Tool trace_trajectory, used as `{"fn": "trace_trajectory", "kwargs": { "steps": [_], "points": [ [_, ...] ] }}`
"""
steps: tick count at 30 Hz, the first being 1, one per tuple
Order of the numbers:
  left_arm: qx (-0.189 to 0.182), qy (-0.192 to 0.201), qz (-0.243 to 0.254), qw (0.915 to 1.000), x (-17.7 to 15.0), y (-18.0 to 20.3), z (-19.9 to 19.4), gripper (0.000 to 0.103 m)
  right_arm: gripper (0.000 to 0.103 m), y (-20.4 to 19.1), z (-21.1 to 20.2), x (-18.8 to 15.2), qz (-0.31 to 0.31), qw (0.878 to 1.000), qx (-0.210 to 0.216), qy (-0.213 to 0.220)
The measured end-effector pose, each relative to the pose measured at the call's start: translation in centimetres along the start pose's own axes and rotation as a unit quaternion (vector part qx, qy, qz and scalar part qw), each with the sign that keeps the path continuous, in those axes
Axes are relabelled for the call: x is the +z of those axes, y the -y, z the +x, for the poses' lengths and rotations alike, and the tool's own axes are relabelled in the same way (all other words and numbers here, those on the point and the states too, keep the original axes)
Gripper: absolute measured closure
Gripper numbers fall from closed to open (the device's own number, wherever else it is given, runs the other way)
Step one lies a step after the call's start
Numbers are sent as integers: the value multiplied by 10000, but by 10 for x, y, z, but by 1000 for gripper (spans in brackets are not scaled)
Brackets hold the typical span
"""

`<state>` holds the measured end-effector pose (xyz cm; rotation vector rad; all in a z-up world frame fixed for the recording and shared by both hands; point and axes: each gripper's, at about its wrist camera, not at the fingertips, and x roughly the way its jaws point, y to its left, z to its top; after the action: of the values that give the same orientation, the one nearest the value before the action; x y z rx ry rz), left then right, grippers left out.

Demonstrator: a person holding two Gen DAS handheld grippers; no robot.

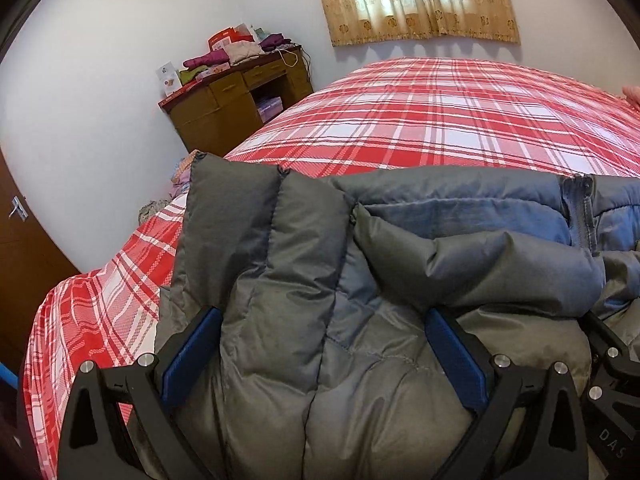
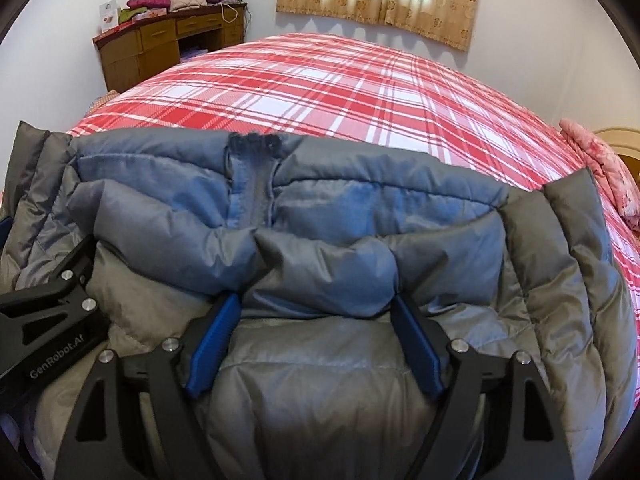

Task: Fold large clothes

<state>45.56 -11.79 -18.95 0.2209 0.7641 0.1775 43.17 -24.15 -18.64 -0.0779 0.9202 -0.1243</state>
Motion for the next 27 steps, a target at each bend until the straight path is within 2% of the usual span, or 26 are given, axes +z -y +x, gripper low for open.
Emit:
{"fn": "trace_trajectory", "kwargs": {
  "steps": [6,7,9,11,12,14,17,21,25,27],
  "points": [
    [37,-80,136,9999,1,2,0,1,21,1,-1,0,-10,10000,-3,-67],
    [19,-144,219,9997,1,-2,-6,1,21,1,-5,0,-39,9999,-1,-102],
    [48,-14,164,9999,-3,-14,-28,1,21,3,-24,-8,-139,9998,-54,-113],
    [-26,293,175,9994,-17,-28,-55,1,14,3,-51,-26,-274,9996,-86,33],
    [55,366,208,9991,-27,-33,-64,1,10,3,-57,-33,-306,9994,-121,73],
    [70,321,207,9992,-47,-36,-68,1,10,0,-59,-49,-435,9987,-256,118],
    [12,422,-67,9991,-69,-40,-66,1,9,0,-52,-60,-404,9983,-311,283],
    [112,298,-191,9993,-69,-48,-69,1,8,2,-53,-58,-424,9985,-276,207],
    [240,375,-587,9973,-87,-89,-93,1,9,6,-95,-80,-396,9980,-119,471],
    [311,180,-742,9966,-98,-105,-93,1,8,7,-111,-98,-339,9975,-152,593]
  ]
}}
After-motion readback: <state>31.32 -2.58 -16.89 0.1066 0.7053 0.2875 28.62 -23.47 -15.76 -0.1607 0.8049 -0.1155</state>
